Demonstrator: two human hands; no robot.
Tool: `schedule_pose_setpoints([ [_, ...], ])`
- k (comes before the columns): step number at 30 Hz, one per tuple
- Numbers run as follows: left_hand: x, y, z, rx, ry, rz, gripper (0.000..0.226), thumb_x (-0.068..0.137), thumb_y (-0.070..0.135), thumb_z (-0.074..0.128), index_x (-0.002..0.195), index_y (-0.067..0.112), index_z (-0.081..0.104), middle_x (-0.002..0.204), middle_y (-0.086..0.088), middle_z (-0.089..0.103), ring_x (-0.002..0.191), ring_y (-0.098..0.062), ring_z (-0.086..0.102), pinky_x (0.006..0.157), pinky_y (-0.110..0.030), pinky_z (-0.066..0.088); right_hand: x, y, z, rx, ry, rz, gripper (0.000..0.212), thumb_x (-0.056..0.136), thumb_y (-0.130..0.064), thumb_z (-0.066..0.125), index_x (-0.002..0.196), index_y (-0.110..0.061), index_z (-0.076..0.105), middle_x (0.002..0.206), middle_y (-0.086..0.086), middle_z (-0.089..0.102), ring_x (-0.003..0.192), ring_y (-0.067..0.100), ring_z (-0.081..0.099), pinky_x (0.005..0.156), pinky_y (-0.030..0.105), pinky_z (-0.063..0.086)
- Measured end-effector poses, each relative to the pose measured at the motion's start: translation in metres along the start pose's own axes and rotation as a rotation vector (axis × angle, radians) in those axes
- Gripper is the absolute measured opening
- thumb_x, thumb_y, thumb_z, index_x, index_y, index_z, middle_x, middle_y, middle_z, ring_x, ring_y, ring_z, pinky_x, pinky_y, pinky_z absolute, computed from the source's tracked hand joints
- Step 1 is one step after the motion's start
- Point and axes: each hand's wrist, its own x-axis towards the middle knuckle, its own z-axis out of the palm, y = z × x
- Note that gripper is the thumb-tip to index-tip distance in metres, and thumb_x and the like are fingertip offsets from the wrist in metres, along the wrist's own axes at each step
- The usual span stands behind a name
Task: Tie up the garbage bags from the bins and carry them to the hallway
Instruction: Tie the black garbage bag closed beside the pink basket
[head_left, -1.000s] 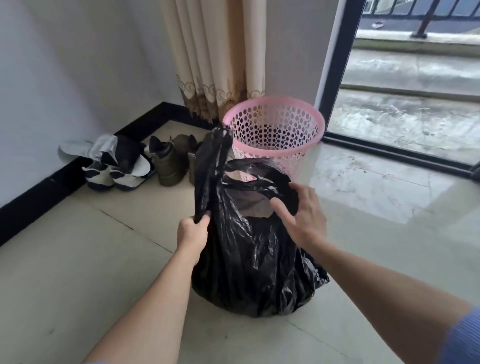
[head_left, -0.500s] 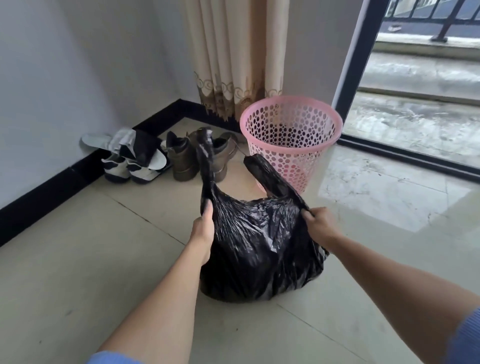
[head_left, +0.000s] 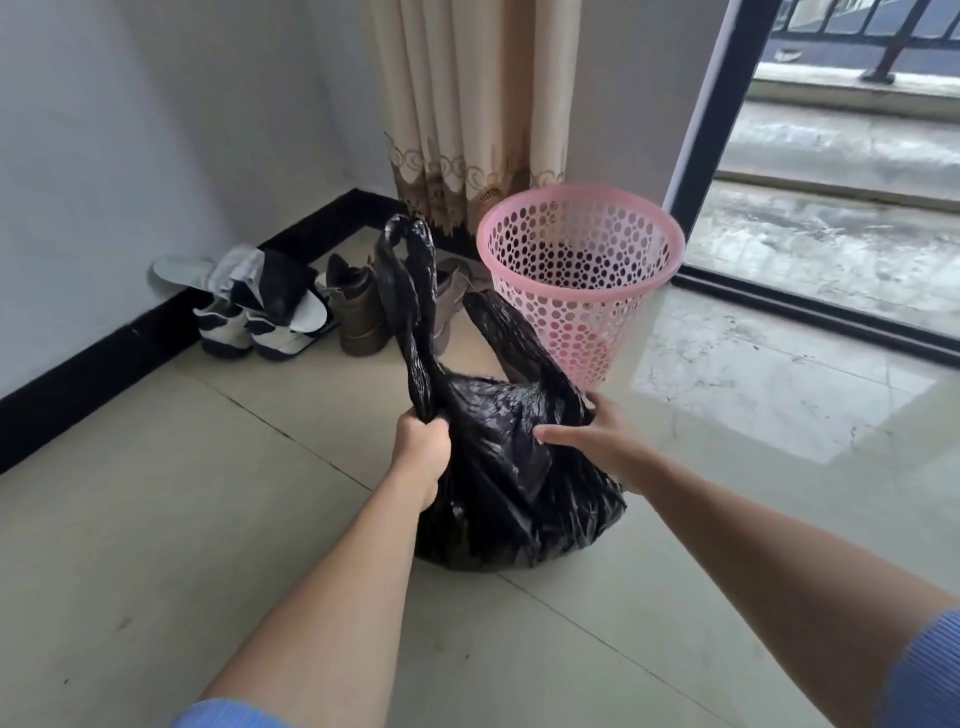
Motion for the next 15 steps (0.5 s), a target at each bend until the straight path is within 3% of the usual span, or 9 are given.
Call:
schedule_pose_setpoints([
  [2,-0.005,0.001,0.001,-0.125,-0.046,-0.073,0.018,0.093,0.013,0.047,0.101,0.007,0.062,0.089,-0.009,0.067,0.084,-0.029,0.062,0.087,-0.044,0.055,0.006,0.002,0.004,-0.082,-0.001,0.095,0.082,0.070,-0.033,0.087,0.139,-0.012,0.046,0.130,-0.007,0.051,0.120,0.018,0.051,0.104,0.037,0.041],
  [5,-0.012,0.007,-0.005,-0.367,-0.297,-0.208,0.030,0.094,0.033,0.048,0.083,0.012,0.067,0.081,-0.009,0.071,0.074,-0.024,0.066,0.075,-0.033,0.053,0.014,0.008,0.004,-0.070,-0.037,0.302,0.061,0.071,-0.044,0.083,0.114,-0.006,0.061,0.105,0.011,0.068,0.095,0.026,0.065,0.074,0.033,0.050],
  [7,-0.012,0.005,-0.007,-0.291,-0.398,-0.159,0.032,0.089,0.045,0.059,0.097,0.015,0.070,0.098,0.000,0.071,0.091,-0.017,0.065,0.086,-0.030,0.046,0.018,0.012,0.004,0.001,-0.001,0.396,0.054,0.081,-0.045,0.074,0.112,-0.003,0.061,0.102,0.014,0.069,0.093,0.030,0.066,0.076,0.036,0.053],
  [8,-0.010,0.001,-0.007,-0.181,-0.362,-0.091,0.036,0.083,0.044,0.068,0.105,0.016,0.069,0.104,0.004,0.069,0.099,-0.013,0.061,0.091,-0.027,0.041,0.018,0.012,0.003,0.021,0.019,0.408,0.048,0.087,-0.042,0.069,0.113,-0.001,0.061,0.102,0.015,0.069,0.094,0.031,0.066,0.083,0.039,0.054],
  [10,-0.003,-0.008,-0.004,0.028,-0.183,0.048,0.031,0.075,0.035,0.080,0.096,0.014,0.071,0.097,0.001,0.072,0.094,-0.017,0.066,0.084,-0.025,0.046,0.015,0.011,0.003,0.044,0.028,0.386,0.038,0.095,-0.034,0.060,0.109,0.001,0.064,0.103,0.019,0.070,0.096,0.034,0.067,0.090,0.041,0.053],
  [13,-0.001,-0.007,0.001,0.228,0.022,0.132,0.023,0.087,0.031,0.067,0.076,0.013,0.059,0.068,-0.002,0.060,0.073,-0.025,0.057,0.067,-0.028,0.041,0.014,0.009,0.002,0.042,0.036,0.299,0.025,0.095,-0.024,0.062,0.093,0.001,0.065,0.088,0.018,0.069,0.081,0.032,0.067,0.075,0.037,0.052],
  [15,-0.002,-0.004,0.005,0.324,0.066,0.218,0.020,0.093,0.025,0.058,0.088,0.006,0.060,0.077,-0.010,0.061,0.076,-0.029,0.055,0.067,-0.028,0.037,0.017,0.006,0.003,0.014,0.037,0.259,0.011,0.089,-0.011,0.066,0.096,-0.002,0.063,0.082,0.014,0.067,0.076,0.030,0.066,0.071,0.035,0.054],
])
